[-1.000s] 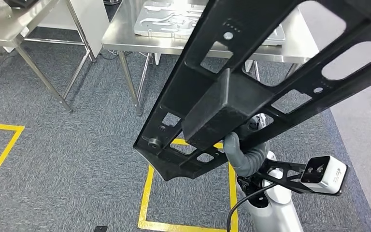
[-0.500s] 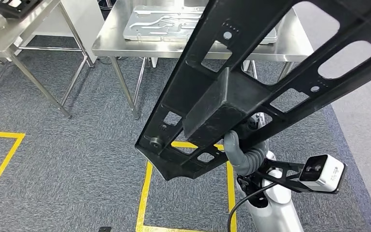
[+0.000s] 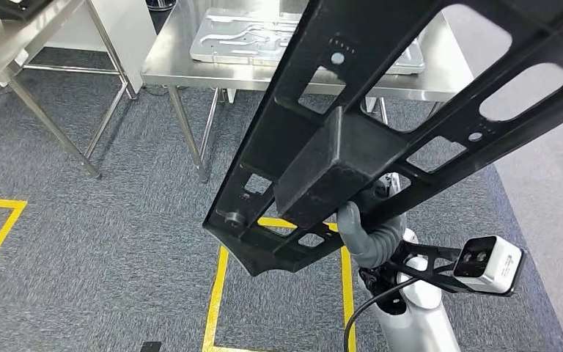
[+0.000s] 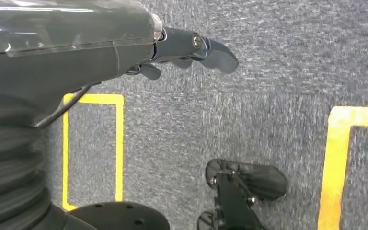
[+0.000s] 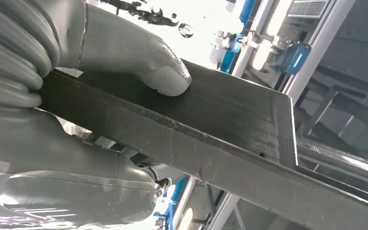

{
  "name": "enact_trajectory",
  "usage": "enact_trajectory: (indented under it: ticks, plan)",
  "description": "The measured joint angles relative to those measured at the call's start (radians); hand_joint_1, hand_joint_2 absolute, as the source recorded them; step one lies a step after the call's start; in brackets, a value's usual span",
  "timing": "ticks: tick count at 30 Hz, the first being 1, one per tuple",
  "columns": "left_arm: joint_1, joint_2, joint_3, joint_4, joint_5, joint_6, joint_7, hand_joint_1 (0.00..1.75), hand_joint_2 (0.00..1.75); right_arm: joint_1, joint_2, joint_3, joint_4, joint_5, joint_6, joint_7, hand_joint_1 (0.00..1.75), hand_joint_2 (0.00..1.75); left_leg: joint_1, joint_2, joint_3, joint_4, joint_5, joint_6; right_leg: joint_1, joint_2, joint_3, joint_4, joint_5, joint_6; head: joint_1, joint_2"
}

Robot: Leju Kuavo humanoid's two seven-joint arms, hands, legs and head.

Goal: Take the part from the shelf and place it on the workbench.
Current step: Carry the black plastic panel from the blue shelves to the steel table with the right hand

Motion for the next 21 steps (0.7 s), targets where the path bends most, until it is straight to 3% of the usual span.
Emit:
enact_trajectory:
  ticks: [1, 2, 3, 5, 6, 8, 11, 13, 16, 17, 18, 21]
  plan:
    - [0.0, 0.0, 0.0, 0.0, 0.0, 0.0, 0.0, 0.0, 1.75, 0.001, -0.001, 0.0, 0.0, 0.0, 0.0, 0.0, 1.75, 1.75, 0.0, 0.0, 0.001, 0.001, -0.002, 0.0, -0.004, 0.0, -0.033, 0.054, -0.013, 0.004, 0.0, 0.0]
    - [0.001, 0.0, 0.0, 0.0, 0.0, 0.0, 0.0, 0.0, 1.75, 0.003, -0.002, 0.0, 0.0, 0.0, 0.0, 0.0, 1.75, 1.75, 0.001, 0.0, 0.003, 0.001, -0.004, -0.001, -0.007, -0.001, -0.05, 0.075, -0.006, 0.007, 0.0, 0.0]
    - [0.002, 0.0, 0.0, 0.0, 0.0, 0.0, 0.0, 0.0, 1.75, 0.003, -0.003, 0.0, 0.0, 0.0, 0.001, 0.0, 1.75, 1.75, 0.001, -0.001, 0.006, 0.003, -0.008, -0.003, -0.01, -0.001, -0.046, 0.054, 0.022, 0.009, 0.0, 0.0]
    - [0.002, -0.001, 0.0, 0.0, 0.0, 0.0, 0.0, 0.0, 1.75, 0.001, -0.004, 0.001, 0.0, 0.0, 0.002, 0.0, 1.75, 1.75, 0.003, -0.002, 0.015, 0.007, -0.017, -0.01, -0.016, -0.004, 0.01, -0.074, 0.1, 0.011, 0.0, 0.0]
    - [0.002, -0.001, 0.0, 0.0, 0.0, 0.0, 0.0, 0.0, 1.75, 0.0, -0.004, 0.001, 0.0, 0.0, 0.002, 0.0, 1.75, 1.75, 0.002, -0.003, 0.018, 0.01, -0.023, -0.016, -0.015, -0.006, 0.039, -0.136, 0.125, 0.009, 0.0, 0.0]
    - [0.001, -0.001, 0.0, 0.0, 0.0, 0.0, 0.0, 0.0, 1.75, -0.002, -0.005, 0.001, 0.0, -0.001, 0.002, 0.0, 1.75, 1.75, -0.001, -0.004, 0.021, 0.01, -0.029, -0.028, -0.01, -0.006, 0.065, -0.196, 0.135, 0.002, -0.001, 0.0]
    - [0.001, 0.0, 0.0, 0.0, 0.0, 0.0, 0.0, 0.0, 1.75, -0.004, -0.006, 0.001, 0.0, -0.004, 0.002, 0.0, 1.75, 1.75, 0.0, -0.002, 0.025, 0.01, -0.036, -0.046, -0.009, -0.002, 0.071, -0.203, 0.131, -0.018, -0.003, 0.0]
    - [0.0, 0.0, 0.0, 0.0, 0.0, -0.001, -0.001, 0.0, 1.75, -0.006, -0.006, 0.001, 0.0, -0.005, 0.003, 0.0, 1.75, 1.75, 0.002, -0.002, 0.0, 0.07, -0.069, -0.054, -0.012, -0.004, 0.081, -0.209, 0.128, -0.033, -0.007, 0.0]
    - [0.003, 0.0, 0.0, 0.0, -0.001, -0.002, -0.002, 0.0, 1.75, -0.006, -0.006, 0.001, 0.0, -0.007, 0.004, 0.0, 1.75, 1.75, 0.003, -0.002, -0.106, 0.267, -0.142, -0.058, -0.006, -0.004, 0.091, -0.209, 0.118, -0.047, -0.011, 0.0]
    - [0.005, 0.0, 0.0, 0.0, -0.001, -0.003, -0.001, 0.0, 1.75, -0.005, -0.006, 0.001, 0.0, -0.007, 0.004, 0.0, 1.75, 1.75, 0.003, -0.002, -0.13, 0.301, -0.141, -0.058, -0.004, -0.003, 0.095, -0.208, 0.114, -0.049, -0.012, 0.0]
    - [0.006, 0.0, 0.0, 0.0, -0.001, -0.003, -0.001, 0.0, 1.75, -0.005, -0.006, 0.001, 0.0, -0.007, 0.004, 0.0, 1.75, 1.75, 0.003, -0.002, -0.134, 0.294, -0.118, -0.055, -0.001, -0.001, 0.101, -0.208, 0.109, -0.049, -0.012, 0.0]
    - [0.007, 0.002, 0.0, 0.0, -0.001, -0.003, -0.001, 0.0, 1.75, -0.005, -0.006, 0.001, 0.0, -0.007, 0.004, 0.0, 1.75, 1.75, -0.004, -0.003, -0.064, 0.112, -0.004, -0.035, 0.003, 0.003, 0.124, -0.207, 0.091, -0.044, -0.011, 0.0]
